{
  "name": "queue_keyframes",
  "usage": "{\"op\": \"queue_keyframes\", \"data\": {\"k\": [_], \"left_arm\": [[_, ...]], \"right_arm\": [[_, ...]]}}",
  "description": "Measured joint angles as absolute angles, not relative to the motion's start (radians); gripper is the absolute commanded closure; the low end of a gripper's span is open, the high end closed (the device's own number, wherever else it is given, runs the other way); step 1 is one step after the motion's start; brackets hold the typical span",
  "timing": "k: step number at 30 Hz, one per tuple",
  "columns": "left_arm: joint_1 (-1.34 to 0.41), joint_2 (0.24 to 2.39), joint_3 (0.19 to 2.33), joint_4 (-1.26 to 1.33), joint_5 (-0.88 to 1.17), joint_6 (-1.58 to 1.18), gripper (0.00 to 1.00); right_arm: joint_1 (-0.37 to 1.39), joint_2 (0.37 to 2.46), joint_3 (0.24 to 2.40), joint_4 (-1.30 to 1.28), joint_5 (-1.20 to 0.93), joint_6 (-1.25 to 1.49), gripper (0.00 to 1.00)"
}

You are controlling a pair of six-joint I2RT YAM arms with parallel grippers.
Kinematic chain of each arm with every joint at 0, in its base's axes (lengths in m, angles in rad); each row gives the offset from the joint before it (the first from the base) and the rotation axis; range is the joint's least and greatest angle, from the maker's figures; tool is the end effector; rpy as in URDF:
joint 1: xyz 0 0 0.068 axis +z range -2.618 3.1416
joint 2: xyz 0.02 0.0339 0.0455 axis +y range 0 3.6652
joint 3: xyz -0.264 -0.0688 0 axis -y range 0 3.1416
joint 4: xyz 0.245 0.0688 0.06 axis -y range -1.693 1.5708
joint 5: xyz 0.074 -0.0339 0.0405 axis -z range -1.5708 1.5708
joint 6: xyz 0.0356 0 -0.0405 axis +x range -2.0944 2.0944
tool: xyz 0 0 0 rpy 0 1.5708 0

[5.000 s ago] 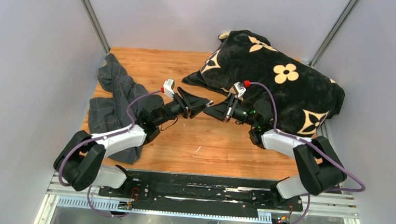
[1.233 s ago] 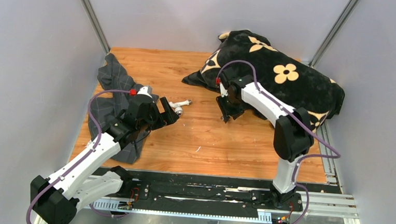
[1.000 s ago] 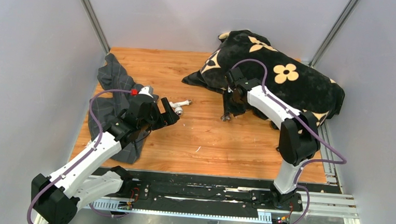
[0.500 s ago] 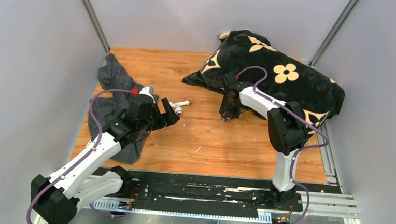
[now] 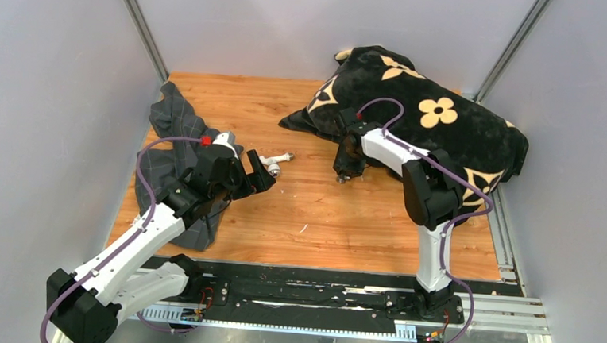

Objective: Install the water faucets

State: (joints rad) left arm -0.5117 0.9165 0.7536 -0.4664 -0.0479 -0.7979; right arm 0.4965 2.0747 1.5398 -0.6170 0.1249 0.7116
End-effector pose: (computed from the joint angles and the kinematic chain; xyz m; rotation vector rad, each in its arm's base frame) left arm 0.1747 -0.0961 0.2780 -0.3531 2.2558 -0.6642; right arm 0.3831 0.2025 0.1715 0.3280 2.7014 0.1885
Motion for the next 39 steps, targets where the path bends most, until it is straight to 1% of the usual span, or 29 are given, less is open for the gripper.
{"op": "queue_keyframes", "data": {"k": [4, 6, 12, 15, 18, 19, 21, 23, 26, 31, 33, 36, 39], "left_arm": [[-0.512, 0.909, 0.754, -0.466, -0.047, -0.804, 0.02], [-0.512, 0.908, 0.754, -0.465, -0.044, -0.807, 0.02], [-0.512, 0.908, 0.754, -0.465, -0.036, -0.816, 0.02], [-0.512, 0.908, 0.754, -0.465, -0.037, -0.816, 0.02], [-0.512, 0.906, 0.753, -0.465, -0.036, -0.817, 0.02], [-0.512, 0.905, 0.753, -0.463, -0.033, -0.818, 0.02], [-0.512, 0.905, 0.749, -0.446, -0.006, -0.817, 0.02], [-0.512, 0.909, 0.746, -0.422, 0.039, -0.816, 0.02], [-0.512, 0.927, 0.739, -0.374, 0.117, -0.82, 0.02], [-0.512, 0.991, 0.741, -0.329, 0.233, -0.824, 0.01], [-0.512, 1.026, 0.743, -0.31, 0.28, -0.836, 0.0], [-0.512, 1.067, 0.743, -0.27, 0.346, -0.871, 0.02], [-0.512, 1.079, 0.743, -0.238, 0.392, -0.896, 0.04]], "right_arm": [[0.5, 2.076, 1.541, -0.621, 0.128, 0.678, 0.53], [0.508, 2.076, 1.541, -0.625, 0.135, 0.66, 0.53], [0.531, 2.076, 1.541, -0.628, 0.149, 0.62, 0.61], [0.533, 2.076, 1.541, -0.628, 0.147, 0.602, 0.67], [0.535, 2.075, 1.541, -0.625, 0.138, 0.578, 0.81], [0.535, 2.074, 1.54, -0.621, 0.131, 0.56, 0.83], [0.537, 2.054, 1.51, -0.577, 0.093, 0.514, 0.84], [0.54, 1.998, 1.438, -0.513, 0.048, 0.462, 0.83], [0.553, 1.852, 1.296, -0.413, -0.049, 0.376, 0.82], [0.603, 1.641, 1.164, -0.297, -0.183, 0.229, 0.87], [0.643, 1.587, 1.134, -0.272, -0.219, 0.176, 0.87], [0.712, 1.521, 1.077, -0.249, -0.263, 0.108, 0.87], [0.765, 1.467, 1.013, -0.237, -0.313, 0.063, 0.91]]}}
